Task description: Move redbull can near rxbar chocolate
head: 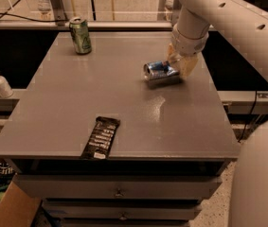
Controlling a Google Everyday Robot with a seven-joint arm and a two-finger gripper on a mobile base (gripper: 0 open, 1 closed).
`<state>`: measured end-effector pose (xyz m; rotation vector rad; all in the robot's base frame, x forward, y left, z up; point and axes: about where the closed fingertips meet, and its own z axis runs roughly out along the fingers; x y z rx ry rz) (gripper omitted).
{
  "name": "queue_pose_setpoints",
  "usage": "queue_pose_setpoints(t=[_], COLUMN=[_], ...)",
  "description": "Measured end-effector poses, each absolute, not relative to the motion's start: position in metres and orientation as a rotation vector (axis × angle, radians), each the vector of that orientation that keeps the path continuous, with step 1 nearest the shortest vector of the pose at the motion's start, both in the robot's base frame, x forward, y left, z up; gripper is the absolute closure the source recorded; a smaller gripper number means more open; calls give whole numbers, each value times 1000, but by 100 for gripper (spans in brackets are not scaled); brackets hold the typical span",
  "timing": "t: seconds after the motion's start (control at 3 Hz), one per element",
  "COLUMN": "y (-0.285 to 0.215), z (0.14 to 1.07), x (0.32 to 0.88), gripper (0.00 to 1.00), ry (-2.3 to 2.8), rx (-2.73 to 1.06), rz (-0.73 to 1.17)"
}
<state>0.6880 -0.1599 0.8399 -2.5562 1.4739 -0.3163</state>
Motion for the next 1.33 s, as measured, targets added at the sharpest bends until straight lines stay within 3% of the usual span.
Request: queue_pose_setpoints(t=[0.33,0.67,1.33], y=[-151,-150,-146], z=[858,877,867], x=[653,616,567], gripper=[100,100,100], ry=[1540,1530,1499], rx=[-2457,-2409,-2411], rz=[-267,-340,-684])
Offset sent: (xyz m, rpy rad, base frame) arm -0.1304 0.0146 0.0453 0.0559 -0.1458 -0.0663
